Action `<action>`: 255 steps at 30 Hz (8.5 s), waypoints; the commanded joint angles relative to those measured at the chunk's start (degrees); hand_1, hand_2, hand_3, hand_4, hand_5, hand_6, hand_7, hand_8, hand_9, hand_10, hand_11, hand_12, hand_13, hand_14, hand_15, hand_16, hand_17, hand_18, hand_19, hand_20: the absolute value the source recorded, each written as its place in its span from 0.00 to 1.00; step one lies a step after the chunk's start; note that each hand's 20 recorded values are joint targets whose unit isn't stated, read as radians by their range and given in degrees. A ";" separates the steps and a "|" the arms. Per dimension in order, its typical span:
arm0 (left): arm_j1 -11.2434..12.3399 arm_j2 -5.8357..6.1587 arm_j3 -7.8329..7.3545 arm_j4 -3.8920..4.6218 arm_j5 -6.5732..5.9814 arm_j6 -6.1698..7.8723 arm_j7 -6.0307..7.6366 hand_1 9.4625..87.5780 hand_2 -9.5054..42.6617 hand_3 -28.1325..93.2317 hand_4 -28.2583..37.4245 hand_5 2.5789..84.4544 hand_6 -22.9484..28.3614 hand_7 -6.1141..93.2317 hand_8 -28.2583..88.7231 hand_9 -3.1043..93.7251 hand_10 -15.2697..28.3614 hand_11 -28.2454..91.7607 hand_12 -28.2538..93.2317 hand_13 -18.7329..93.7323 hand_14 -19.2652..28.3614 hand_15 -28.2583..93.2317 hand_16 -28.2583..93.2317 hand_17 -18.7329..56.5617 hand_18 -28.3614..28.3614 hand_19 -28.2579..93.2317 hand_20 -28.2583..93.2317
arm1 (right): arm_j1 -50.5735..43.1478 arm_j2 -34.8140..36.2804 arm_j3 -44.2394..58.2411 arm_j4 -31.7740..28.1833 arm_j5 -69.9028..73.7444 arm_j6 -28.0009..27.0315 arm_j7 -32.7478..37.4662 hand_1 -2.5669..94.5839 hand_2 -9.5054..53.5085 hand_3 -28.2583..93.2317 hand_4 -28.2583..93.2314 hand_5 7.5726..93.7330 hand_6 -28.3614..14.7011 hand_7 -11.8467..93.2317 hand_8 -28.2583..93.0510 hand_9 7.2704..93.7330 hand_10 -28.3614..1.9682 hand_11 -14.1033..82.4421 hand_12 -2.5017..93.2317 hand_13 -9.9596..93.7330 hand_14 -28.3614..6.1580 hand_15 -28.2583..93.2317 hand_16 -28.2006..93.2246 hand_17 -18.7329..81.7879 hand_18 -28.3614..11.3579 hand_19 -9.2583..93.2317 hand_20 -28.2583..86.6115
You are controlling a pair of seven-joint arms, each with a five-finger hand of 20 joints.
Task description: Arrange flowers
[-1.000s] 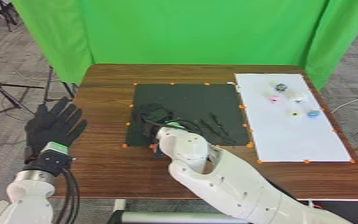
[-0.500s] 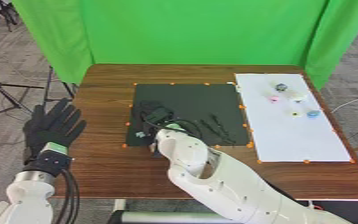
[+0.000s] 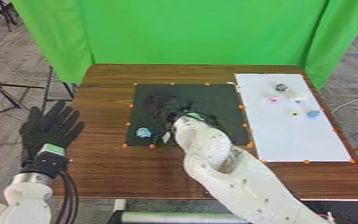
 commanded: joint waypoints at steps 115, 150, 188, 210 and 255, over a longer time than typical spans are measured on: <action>0.08 -0.15 3.18 -0.10 -1.28 -0.72 -0.76 0.24 0.35 0.80 0.00 0.38 0.57 0.22 0.15 0.32 0.66 0.41 0.33 0.33 0.69 0.51 0.17 0.17 0.71 0.45 0.31 | 11.43 -5.97 -9.66 19.19 2.23 -0.36 5.19 0.62 0.00 0.82 0.00 0.62 0.59 0.34 0.15 0.70 0.48 0.33 0.23 0.75 0.65 0.65 0.59 0.54 0.14 0.93 0.55; 0.21 -0.40 1.89 -0.25 -1.47 -0.34 -2.19 0.23 0.37 0.79 0.00 0.39 0.57 0.22 0.15 0.33 0.66 0.41 0.33 0.34 0.69 0.51 0.17 0.17 0.71 0.45 0.31 | 10.35 -3.65 -10.51 15.34 8.38 3.77 5.36 0.23 0.45 0.73 0.00 0.56 0.56 0.23 0.12 0.60 0.26 0.25 0.12 0.76 0.40 0.65 0.42 0.54 0.07 0.92 0.51; 0.49 -1.24 1.22 -0.12 -0.62 -2.07 -2.33 0.23 0.38 0.80 0.00 0.39 0.57 0.22 0.15 0.33 0.67 0.42 0.33 0.34 0.69 0.51 0.17 0.17 0.71 0.45 0.31 | 7.34 2.82 -4.08 9.14 7.66 10.38 5.10 0.33 0.35 0.83 0.00 0.51 0.56 0.27 0.11 0.56 0.41 0.28 0.13 0.75 0.45 0.66 0.42 0.55 0.11 0.91 0.47; 6.41 -0.98 -4.24 -3.13 -2.45 0.83 2.82 0.22 0.40 0.79 0.00 0.39 0.57 0.22 0.16 0.33 0.66 0.41 0.33 0.34 0.69 0.51 0.18 0.17 0.71 0.45 0.31 | -23.54 29.96 32.56 -3.65 2.81 6.43 15.43 0.38 0.07 0.86 0.02 0.43 0.50 0.23 0.14 0.43 0.37 0.26 0.12 0.71 0.42 0.69 0.40 0.54 0.11 0.93 0.47; 6.32 -1.51 -2.44 -2.55 -2.94 0.65 2.98 0.23 0.45 0.80 0.00 0.41 0.57 0.23 0.15 0.35 0.64 0.42 0.32 0.35 0.69 0.53 0.17 0.17 0.71 0.46 0.31 | -6.36 31.15 23.81 16.58 9.14 3.53 16.19 0.44 0.00 0.88 0.00 0.34 0.49 0.25 0.12 0.34 0.50 0.31 0.08 0.70 0.47 0.71 0.40 0.53 0.14 0.93 0.48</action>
